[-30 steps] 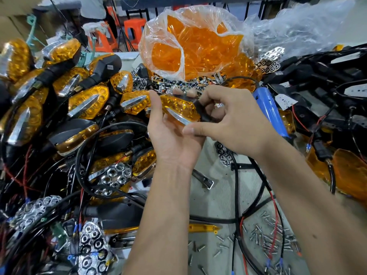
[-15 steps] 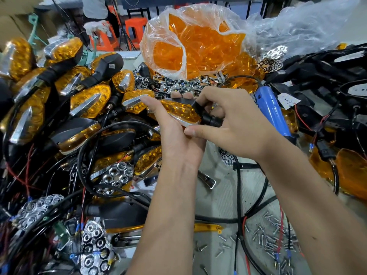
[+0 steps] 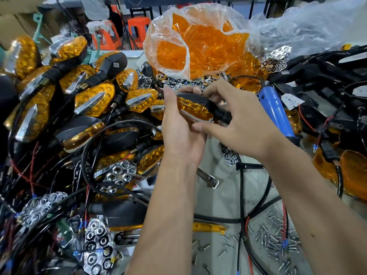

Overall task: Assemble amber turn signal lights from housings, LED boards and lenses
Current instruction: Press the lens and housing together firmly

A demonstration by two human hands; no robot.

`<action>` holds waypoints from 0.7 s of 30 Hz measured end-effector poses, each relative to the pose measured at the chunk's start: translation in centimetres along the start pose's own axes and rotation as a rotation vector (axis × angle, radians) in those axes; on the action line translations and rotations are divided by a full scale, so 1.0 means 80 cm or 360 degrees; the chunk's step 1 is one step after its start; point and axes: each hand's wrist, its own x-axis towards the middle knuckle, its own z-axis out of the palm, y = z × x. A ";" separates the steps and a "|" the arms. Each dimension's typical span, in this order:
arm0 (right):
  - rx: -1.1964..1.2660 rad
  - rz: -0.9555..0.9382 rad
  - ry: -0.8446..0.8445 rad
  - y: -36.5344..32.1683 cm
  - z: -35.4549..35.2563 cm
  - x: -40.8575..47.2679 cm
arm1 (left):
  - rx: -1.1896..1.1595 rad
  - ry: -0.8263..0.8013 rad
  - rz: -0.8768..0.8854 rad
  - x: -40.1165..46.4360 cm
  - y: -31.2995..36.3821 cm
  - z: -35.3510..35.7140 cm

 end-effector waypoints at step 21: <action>0.1596 0.1088 -0.0703 -0.017 -0.007 -0.003 | 0.0062 -0.0072 0.0156 0.003 0.019 -0.010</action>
